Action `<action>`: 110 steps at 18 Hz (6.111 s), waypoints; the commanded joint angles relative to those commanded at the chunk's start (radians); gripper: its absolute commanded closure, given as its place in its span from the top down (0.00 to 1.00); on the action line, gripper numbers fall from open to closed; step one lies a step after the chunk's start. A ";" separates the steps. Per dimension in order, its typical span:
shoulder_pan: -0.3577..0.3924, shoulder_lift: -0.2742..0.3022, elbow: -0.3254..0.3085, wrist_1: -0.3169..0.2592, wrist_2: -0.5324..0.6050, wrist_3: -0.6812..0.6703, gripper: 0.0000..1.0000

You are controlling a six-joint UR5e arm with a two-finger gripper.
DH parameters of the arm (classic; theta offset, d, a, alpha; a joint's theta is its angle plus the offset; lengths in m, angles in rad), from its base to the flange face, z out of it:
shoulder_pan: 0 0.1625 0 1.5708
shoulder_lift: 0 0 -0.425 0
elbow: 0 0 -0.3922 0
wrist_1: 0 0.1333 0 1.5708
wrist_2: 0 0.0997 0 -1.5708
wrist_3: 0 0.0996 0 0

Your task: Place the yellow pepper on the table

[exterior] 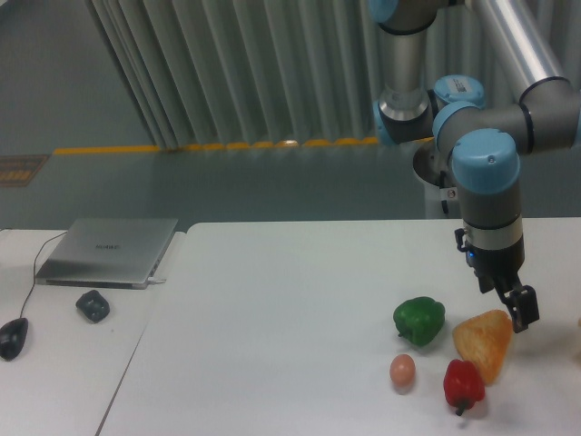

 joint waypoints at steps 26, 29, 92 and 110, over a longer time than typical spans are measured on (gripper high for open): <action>0.210 -0.005 -0.020 0.101 -0.025 0.284 1.00; 0.267 -0.006 -0.014 0.103 -0.020 0.282 1.00; 0.529 -0.288 0.126 0.333 -0.011 0.227 1.00; 0.535 -0.281 0.133 0.330 -0.014 0.224 1.00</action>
